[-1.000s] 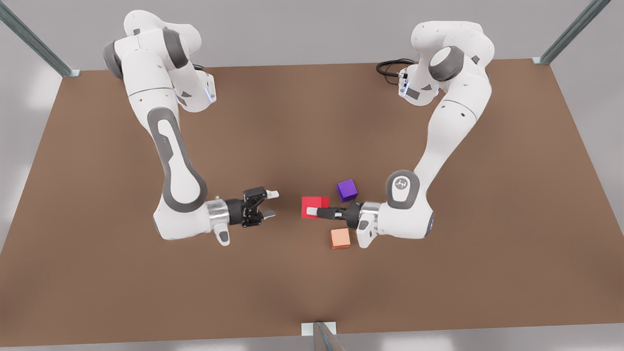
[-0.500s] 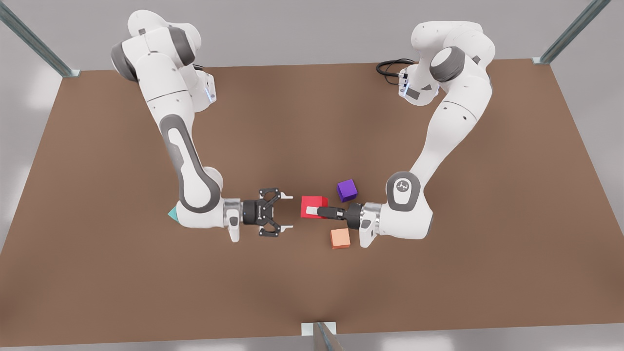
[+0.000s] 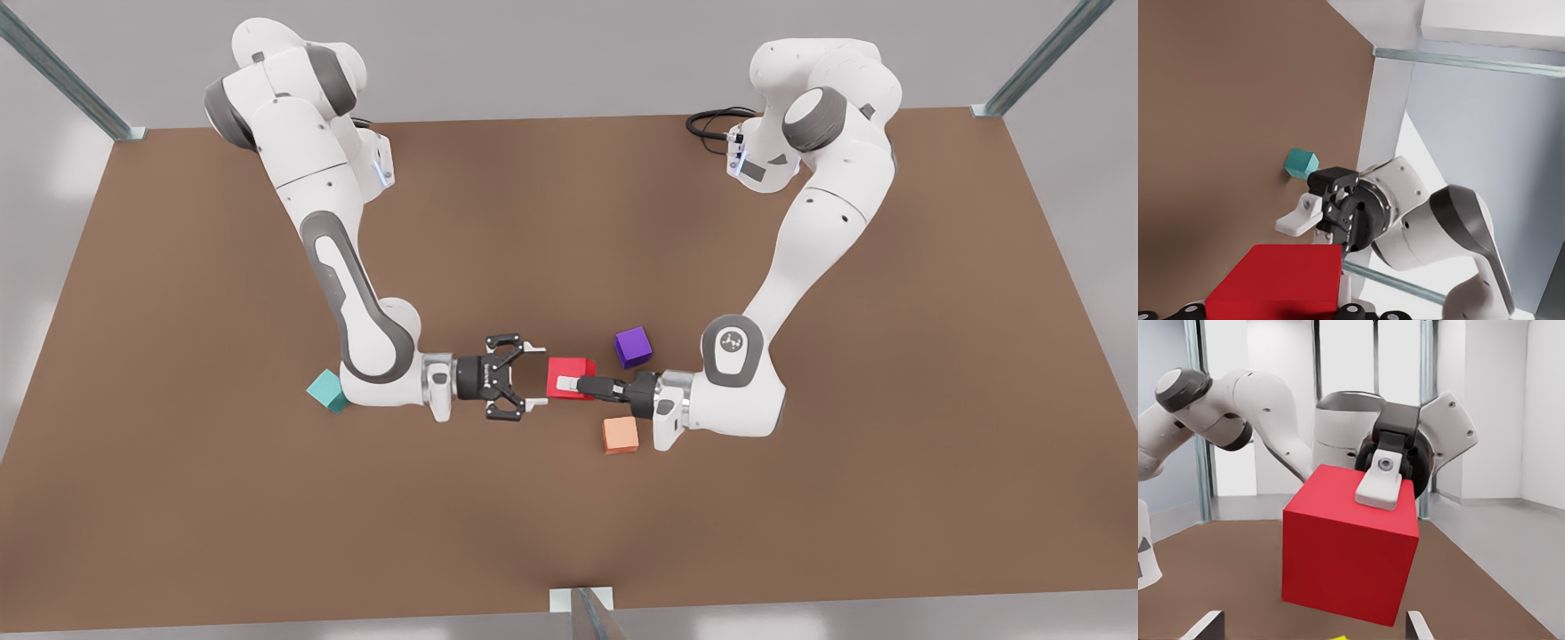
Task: Pick up red wooden cube and pass to hand red wooden cube and place in blue wooden cube
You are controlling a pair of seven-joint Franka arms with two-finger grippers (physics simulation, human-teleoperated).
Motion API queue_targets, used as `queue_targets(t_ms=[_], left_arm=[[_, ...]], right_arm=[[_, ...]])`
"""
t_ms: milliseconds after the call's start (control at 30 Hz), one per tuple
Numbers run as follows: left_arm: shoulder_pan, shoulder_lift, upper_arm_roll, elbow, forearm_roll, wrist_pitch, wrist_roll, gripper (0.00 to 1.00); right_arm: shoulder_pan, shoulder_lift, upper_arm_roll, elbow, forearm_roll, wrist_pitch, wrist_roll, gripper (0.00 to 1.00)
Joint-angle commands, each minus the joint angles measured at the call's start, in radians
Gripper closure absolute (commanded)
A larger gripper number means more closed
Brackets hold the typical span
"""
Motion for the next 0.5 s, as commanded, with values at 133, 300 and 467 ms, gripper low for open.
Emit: queue_targets(t_ms=[133, 300, 467], left_arm=[[0.0, -0.003, -0.001, 0.0, -0.004, 0.001, 0.048, 0.29], [0.0, -0.001, -0.001, 0.0, -0.004, 0.001, 0.05, 0.29], [0.0, -0.001, -0.001, 0.002, -0.004, 0.001, 0.05, 0.29]], right_arm=[[0.004, 0.0, 0.001, 0.003, 0.012, 0.009, -0.281, 0.0], [0.012, 0.012, 0.001, 0.02, 0.03, 0.026, -0.258, 0.0], [0.01, 0.026, 0.001, 0.049, 0.032, 0.03, -0.24, 0.0]])
